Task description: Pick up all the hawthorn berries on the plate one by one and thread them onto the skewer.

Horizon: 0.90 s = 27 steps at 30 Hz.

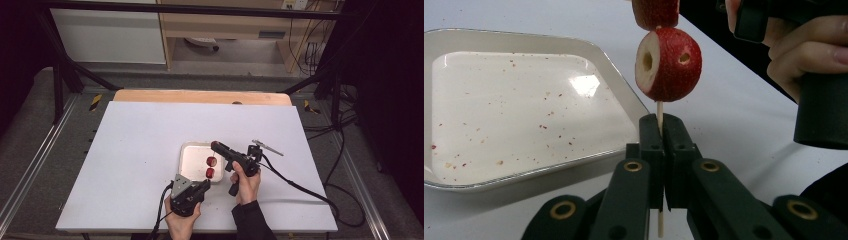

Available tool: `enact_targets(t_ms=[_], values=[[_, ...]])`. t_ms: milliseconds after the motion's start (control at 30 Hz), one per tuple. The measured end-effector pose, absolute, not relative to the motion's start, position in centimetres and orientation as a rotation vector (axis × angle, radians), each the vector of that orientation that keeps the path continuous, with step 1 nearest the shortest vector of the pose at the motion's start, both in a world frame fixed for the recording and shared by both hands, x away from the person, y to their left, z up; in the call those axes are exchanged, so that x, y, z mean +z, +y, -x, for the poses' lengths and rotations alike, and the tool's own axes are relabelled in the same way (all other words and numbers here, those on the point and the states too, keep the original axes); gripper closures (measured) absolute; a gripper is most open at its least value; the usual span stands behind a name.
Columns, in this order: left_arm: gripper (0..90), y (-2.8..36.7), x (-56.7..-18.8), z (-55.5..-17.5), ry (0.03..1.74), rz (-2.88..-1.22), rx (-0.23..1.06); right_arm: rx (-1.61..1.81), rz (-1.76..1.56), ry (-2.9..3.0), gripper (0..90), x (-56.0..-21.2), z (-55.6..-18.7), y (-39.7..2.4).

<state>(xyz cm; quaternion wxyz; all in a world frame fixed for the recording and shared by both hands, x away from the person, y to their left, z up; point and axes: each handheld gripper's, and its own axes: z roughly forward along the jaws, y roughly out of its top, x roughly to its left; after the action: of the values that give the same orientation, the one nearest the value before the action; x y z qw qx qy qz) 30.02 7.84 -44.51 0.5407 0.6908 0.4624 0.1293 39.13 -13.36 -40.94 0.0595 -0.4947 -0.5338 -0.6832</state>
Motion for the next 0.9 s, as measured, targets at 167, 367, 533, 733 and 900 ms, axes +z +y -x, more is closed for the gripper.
enact_targets(t_ms=[167, 367, 533, 733, 900], values=[[88.4, 7.9, -44.5, -30.2, 1.103, -1.643, 0.310, -2.059, 1.493, -1.630, 61.9, -41.2, -39.0, -13.2], [88.4, 8.0, -44.4, -30.4, 1.105, -1.645, 0.311, -2.040, 1.482, -1.664, 62.0, -41.5, -38.8, -13.0], [88.4, 7.9, -44.4, -30.6, 1.107, -1.651, 0.305, -2.031, 1.479, -1.689, 62.0, -41.5, -38.6, -13.0], [88.4, 8.0, -44.5, -30.7, 1.103, -1.660, 0.306, -2.019, 1.459, -1.771, 57.0, -41.2, -38.7, -13.3], [88.4, 8.2, -44.4, -30.7, 1.104, -1.664, 0.311, -1.989, 1.423, -1.908, 41.0, -40.6, -38.9, -14.0]])
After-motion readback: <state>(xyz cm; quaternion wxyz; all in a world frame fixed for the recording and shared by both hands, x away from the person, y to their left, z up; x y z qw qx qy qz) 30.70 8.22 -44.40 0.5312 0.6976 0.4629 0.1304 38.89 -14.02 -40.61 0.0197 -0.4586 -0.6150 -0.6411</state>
